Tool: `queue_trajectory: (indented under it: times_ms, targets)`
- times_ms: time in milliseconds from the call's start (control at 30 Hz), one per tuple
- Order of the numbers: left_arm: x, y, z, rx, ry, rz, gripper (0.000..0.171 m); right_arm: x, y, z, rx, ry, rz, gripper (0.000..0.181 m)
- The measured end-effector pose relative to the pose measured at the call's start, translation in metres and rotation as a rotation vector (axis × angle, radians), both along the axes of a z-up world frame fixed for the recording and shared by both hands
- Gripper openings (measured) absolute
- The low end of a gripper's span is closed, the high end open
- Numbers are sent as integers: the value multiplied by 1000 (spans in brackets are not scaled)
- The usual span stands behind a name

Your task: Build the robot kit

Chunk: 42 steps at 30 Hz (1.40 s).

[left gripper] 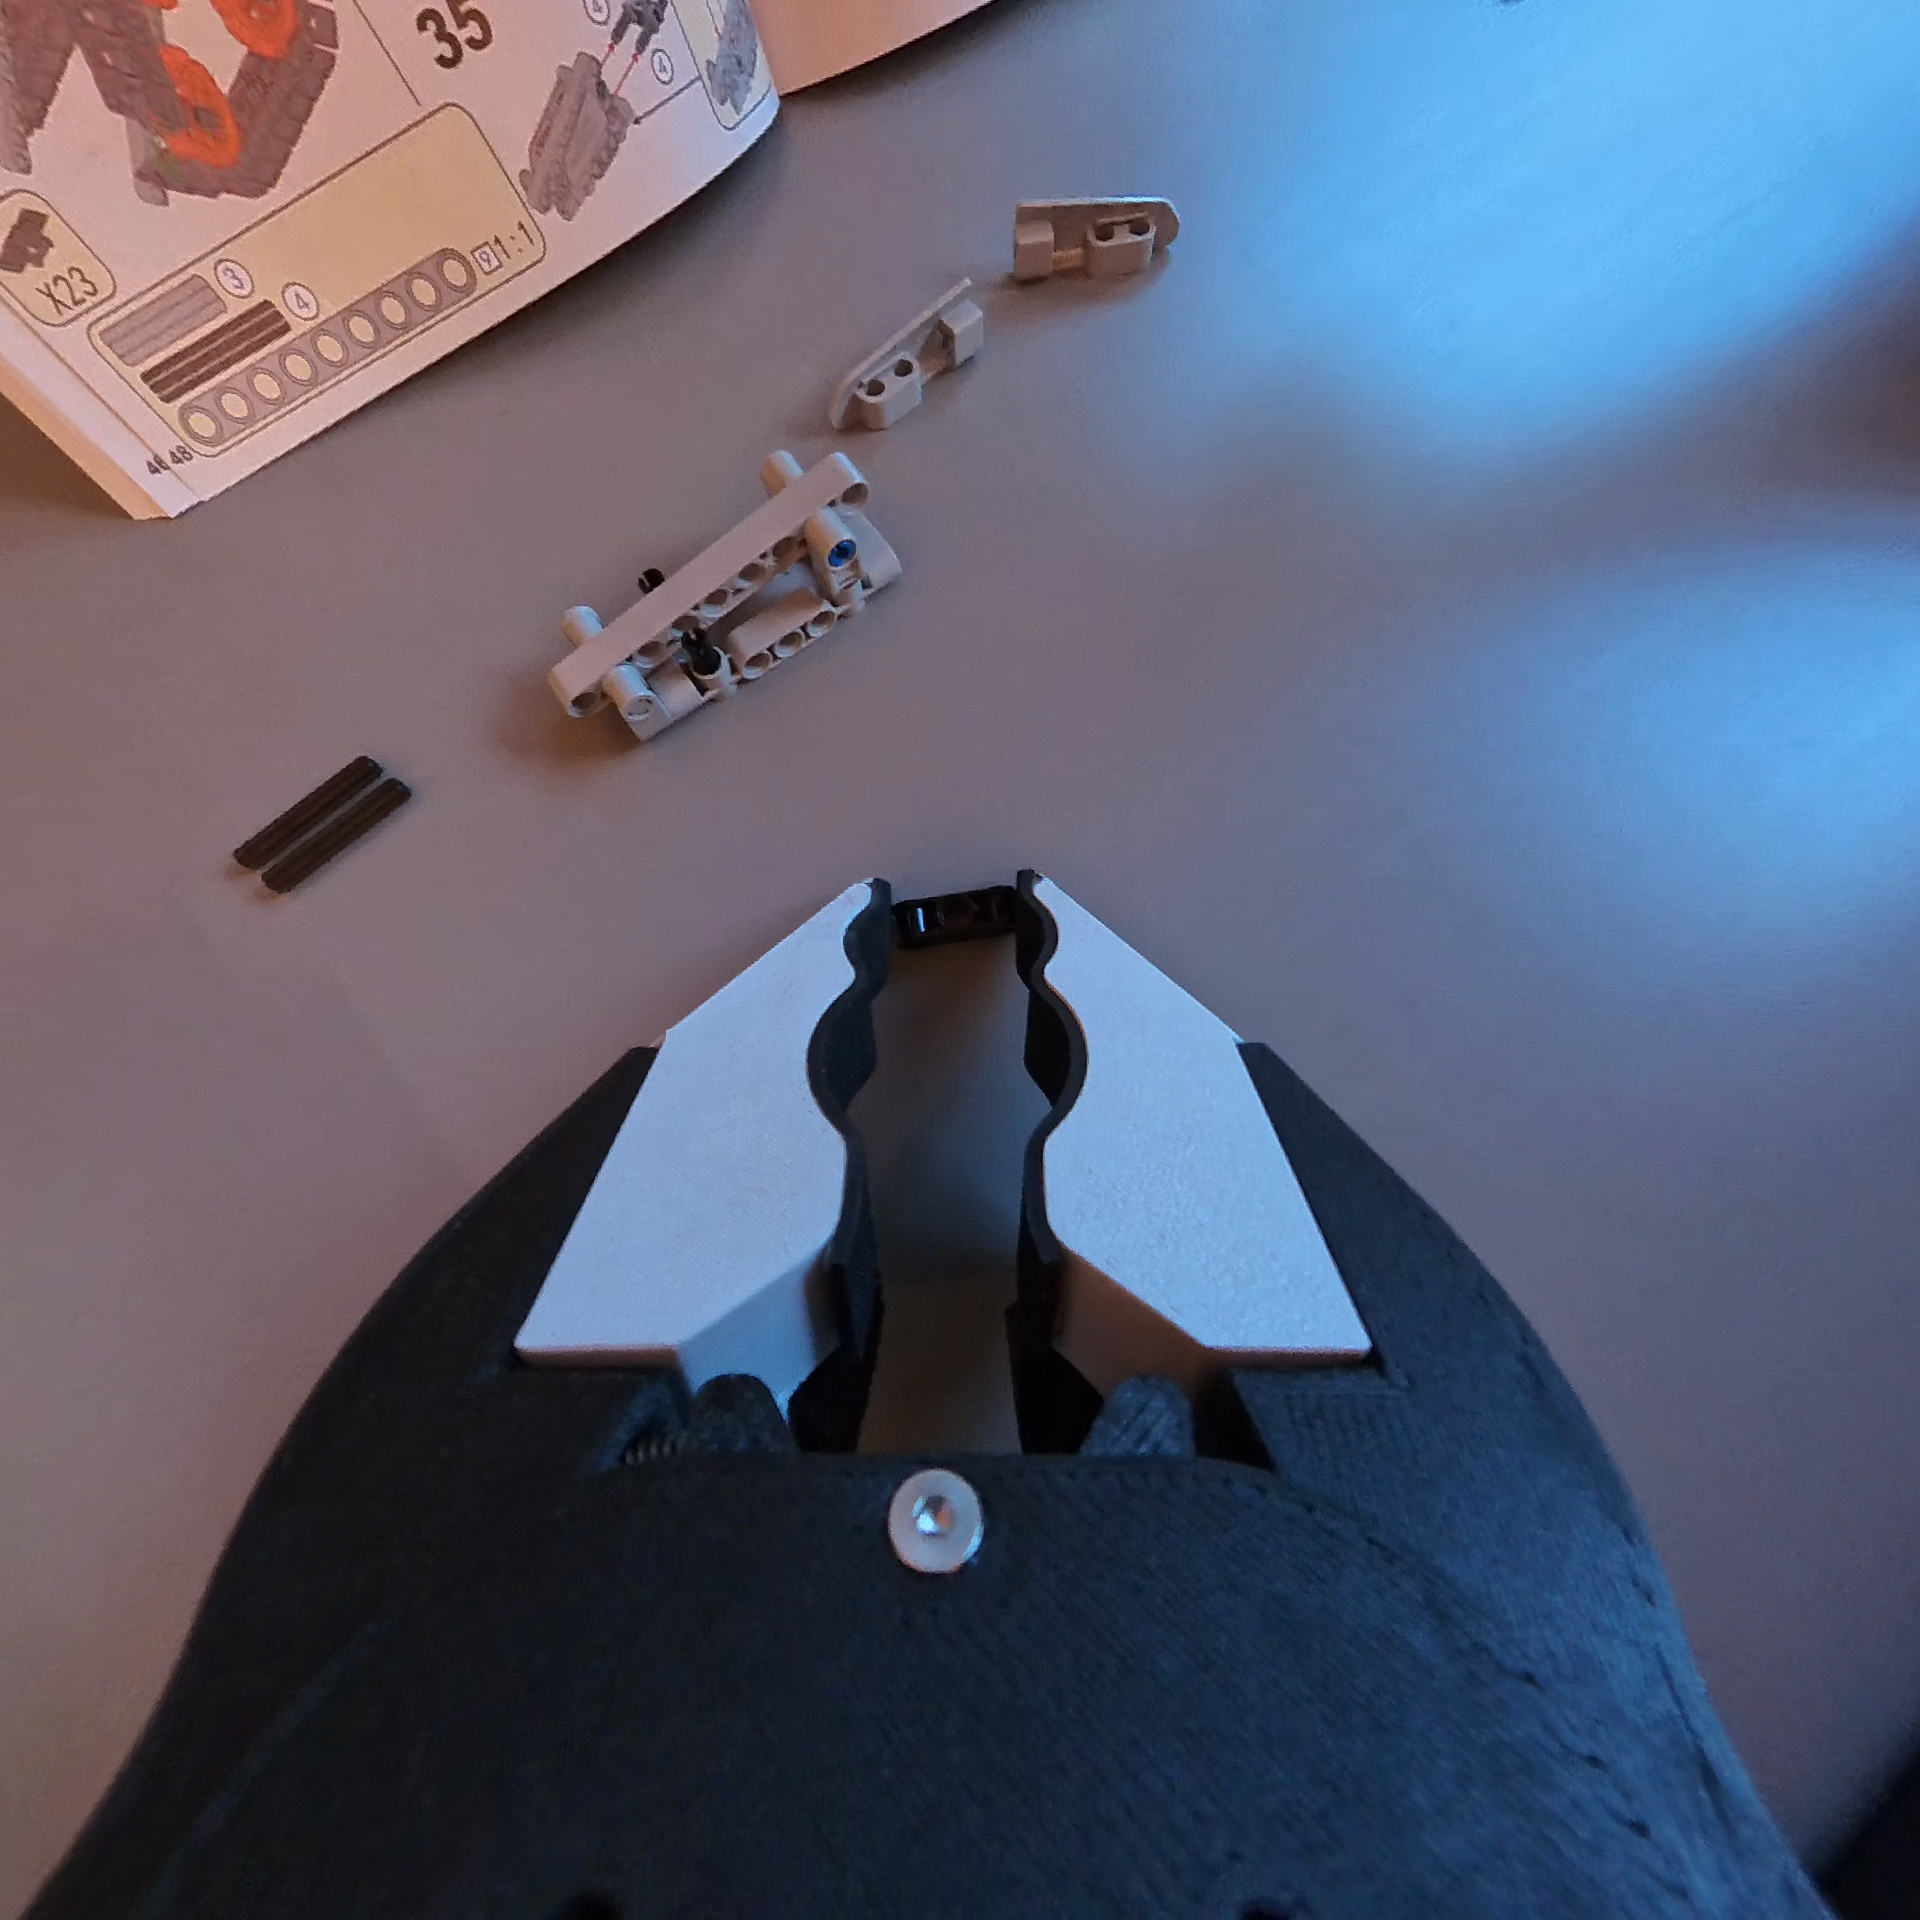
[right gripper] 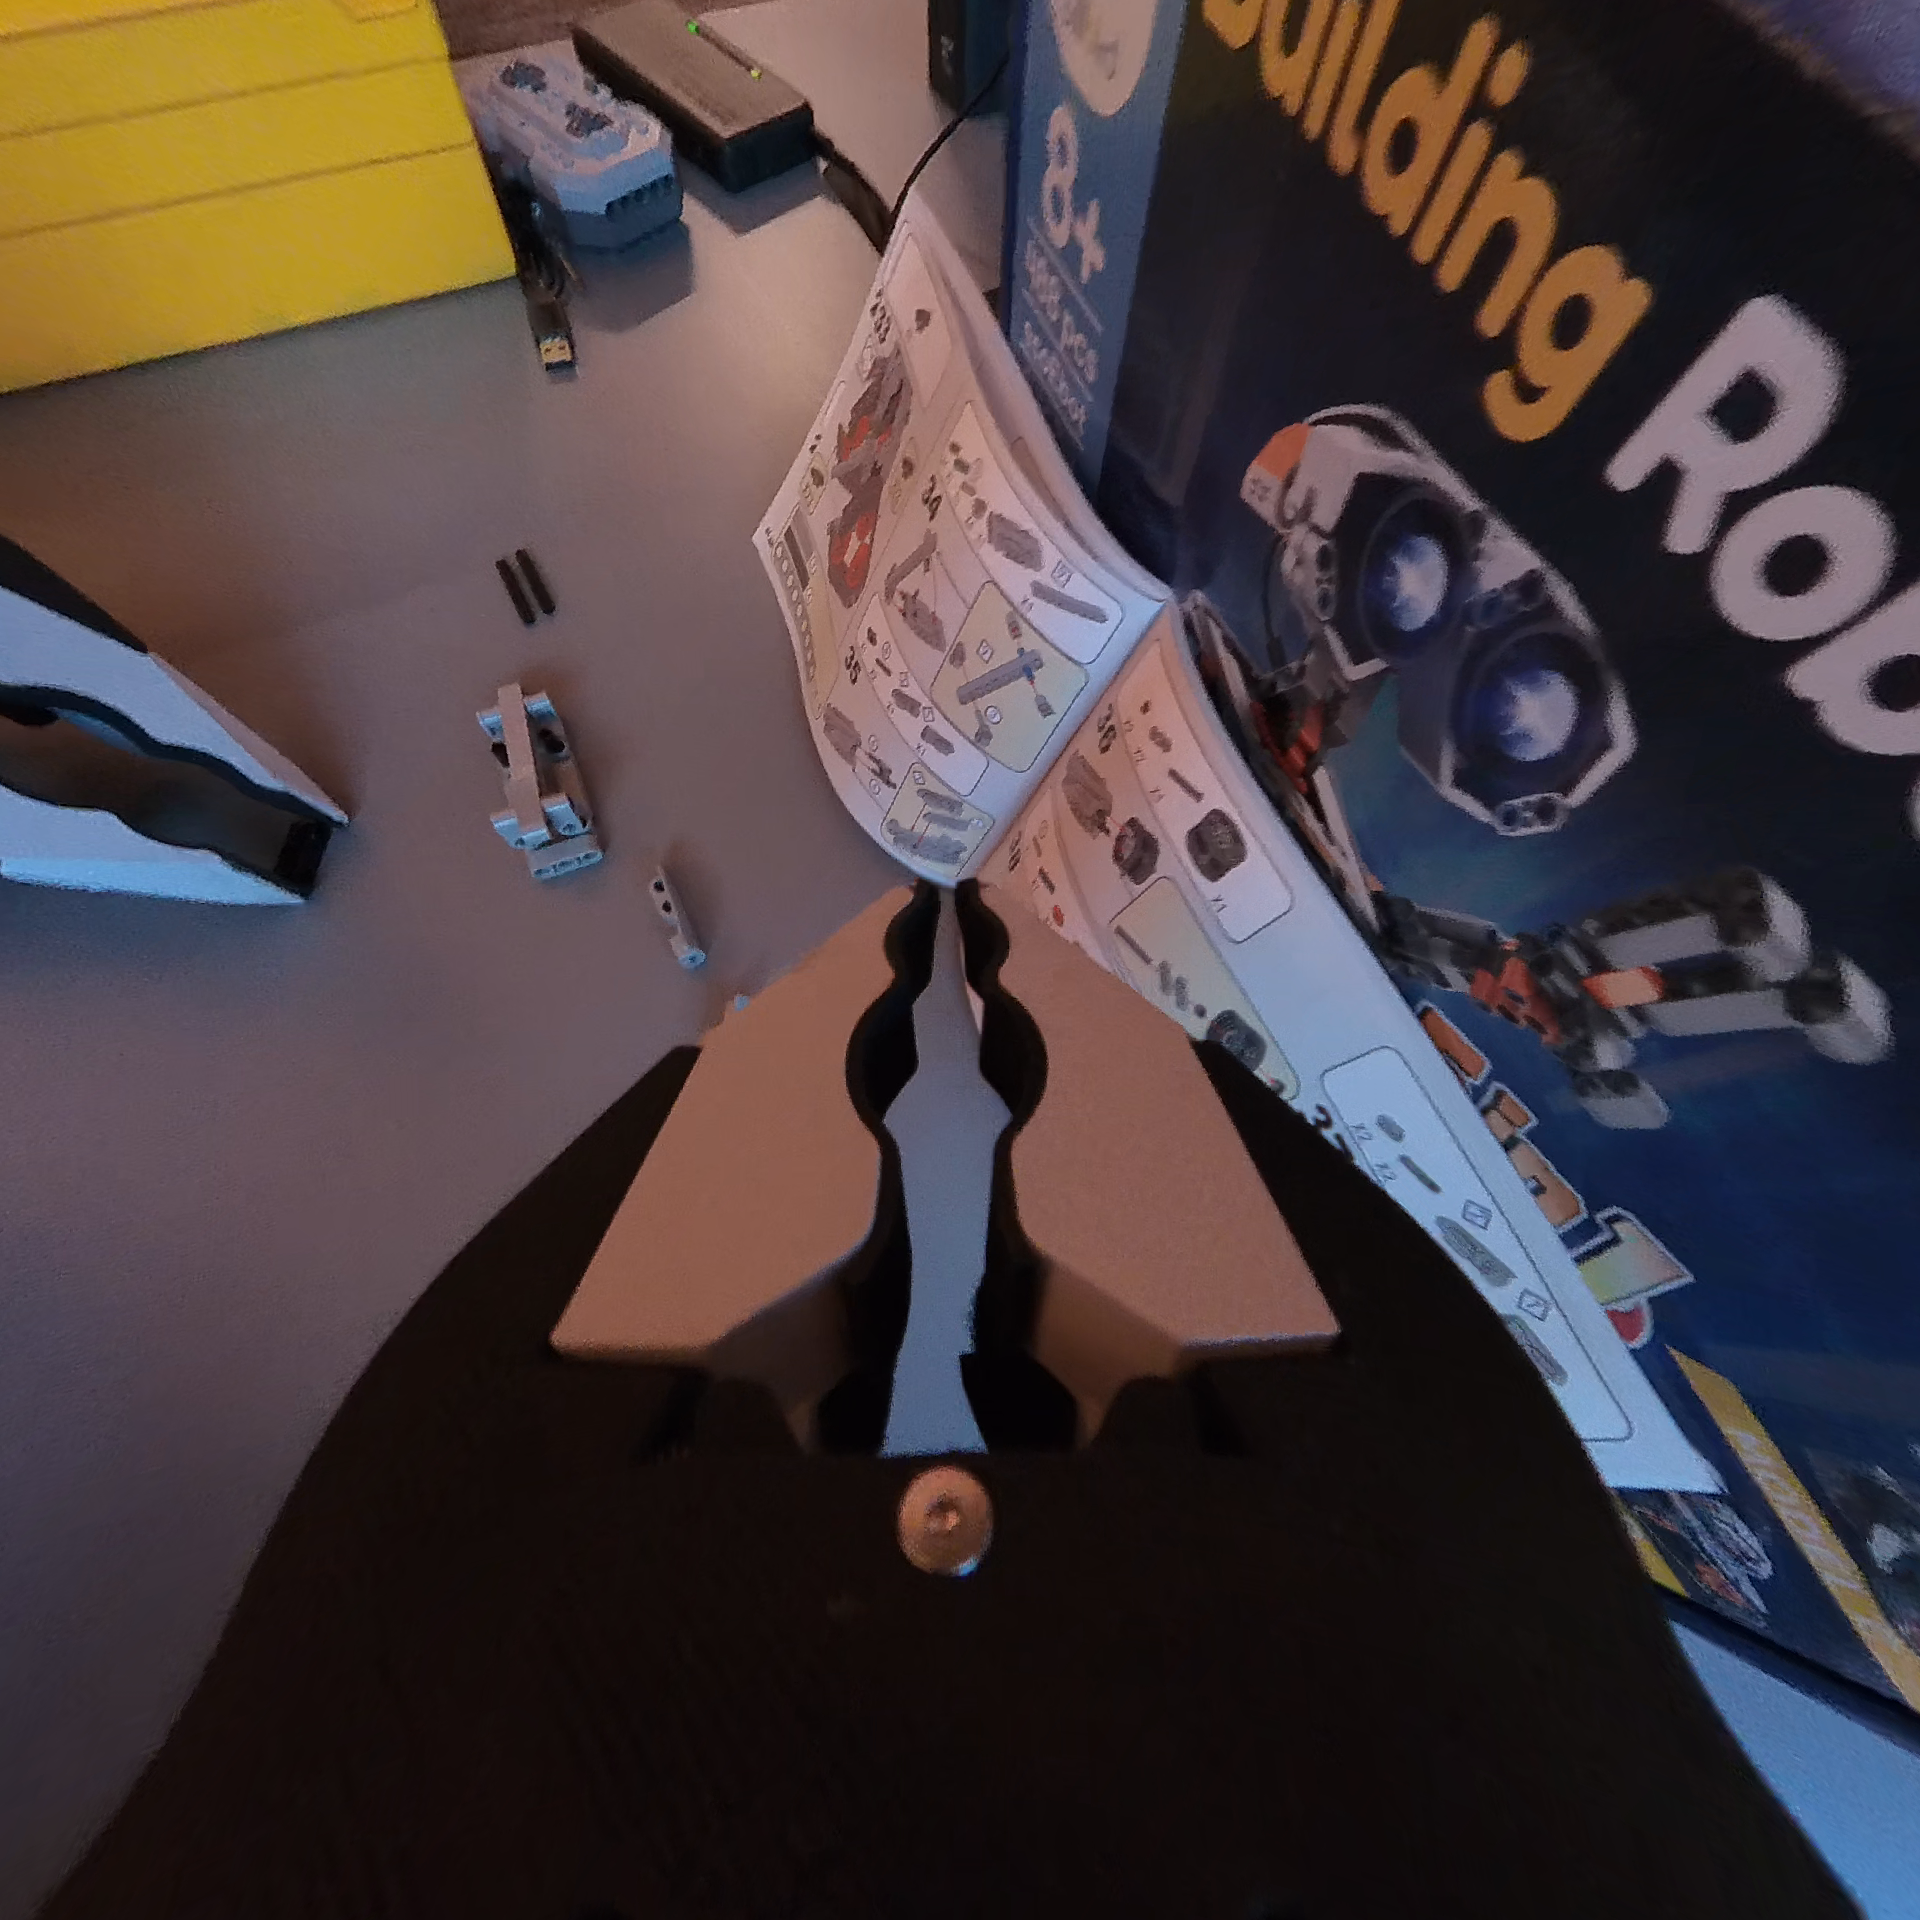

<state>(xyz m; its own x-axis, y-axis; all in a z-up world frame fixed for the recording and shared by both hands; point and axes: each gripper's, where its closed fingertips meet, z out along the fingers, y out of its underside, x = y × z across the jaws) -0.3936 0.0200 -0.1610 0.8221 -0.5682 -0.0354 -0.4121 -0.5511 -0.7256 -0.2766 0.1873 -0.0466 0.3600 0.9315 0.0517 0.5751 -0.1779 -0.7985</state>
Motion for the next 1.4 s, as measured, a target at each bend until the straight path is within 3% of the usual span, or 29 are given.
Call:
queue_trajectory:
  times_ms: [567, 1133, 1400]
  targets:
    - [20, -15, 0, -4, -2, -99, 25, 8, -41, -90, -157, -391, 235, 10]
    - [20, -15, 0, -8, 1, -97, 25, 4, -59, -114, -199, -472, 336, 11]
    - [20, -15, 0, -7, -2, -97, 25, -15, -80, -116, -247, -409, 423, 11]
